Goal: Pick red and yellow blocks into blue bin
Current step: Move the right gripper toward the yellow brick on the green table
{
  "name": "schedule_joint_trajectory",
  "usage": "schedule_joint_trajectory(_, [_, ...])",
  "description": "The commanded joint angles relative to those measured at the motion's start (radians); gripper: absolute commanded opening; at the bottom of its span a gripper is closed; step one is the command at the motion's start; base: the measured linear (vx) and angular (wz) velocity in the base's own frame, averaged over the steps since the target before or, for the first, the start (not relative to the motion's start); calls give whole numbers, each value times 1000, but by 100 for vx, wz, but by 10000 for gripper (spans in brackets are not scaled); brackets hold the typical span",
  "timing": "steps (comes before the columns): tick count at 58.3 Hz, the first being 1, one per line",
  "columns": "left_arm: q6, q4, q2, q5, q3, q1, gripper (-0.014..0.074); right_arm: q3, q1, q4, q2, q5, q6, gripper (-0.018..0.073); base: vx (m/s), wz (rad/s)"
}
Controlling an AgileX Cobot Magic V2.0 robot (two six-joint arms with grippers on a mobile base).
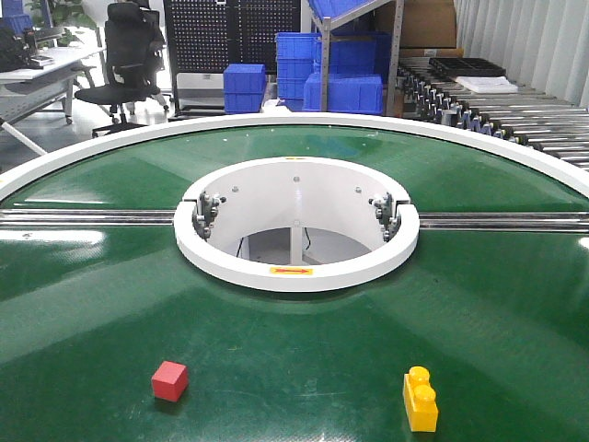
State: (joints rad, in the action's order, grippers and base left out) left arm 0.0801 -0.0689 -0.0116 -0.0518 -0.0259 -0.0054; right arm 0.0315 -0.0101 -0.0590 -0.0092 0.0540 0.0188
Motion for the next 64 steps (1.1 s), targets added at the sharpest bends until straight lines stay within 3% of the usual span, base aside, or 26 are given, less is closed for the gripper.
schedule_joint_trajectory(1, [2,0,-16,83,22,-1,-6,6,0,-9,-11,-82,4,-10,0,0])
schedule_joint_trajectory(45, [2,0,-16,83,22,-1,-6,6,0,-9,-11,-112,4,-10,0,0])
schedule_joint_trajectory(55, [24,5,-16,230,39,-3,-6,-20,0,-9,-11,-256,4,-10,0,0])
schedule_joint_trajectory(64, [61,4,-16,231,162,-3,-6,-158,0,-9,-10,-161,3,-10,0,0])
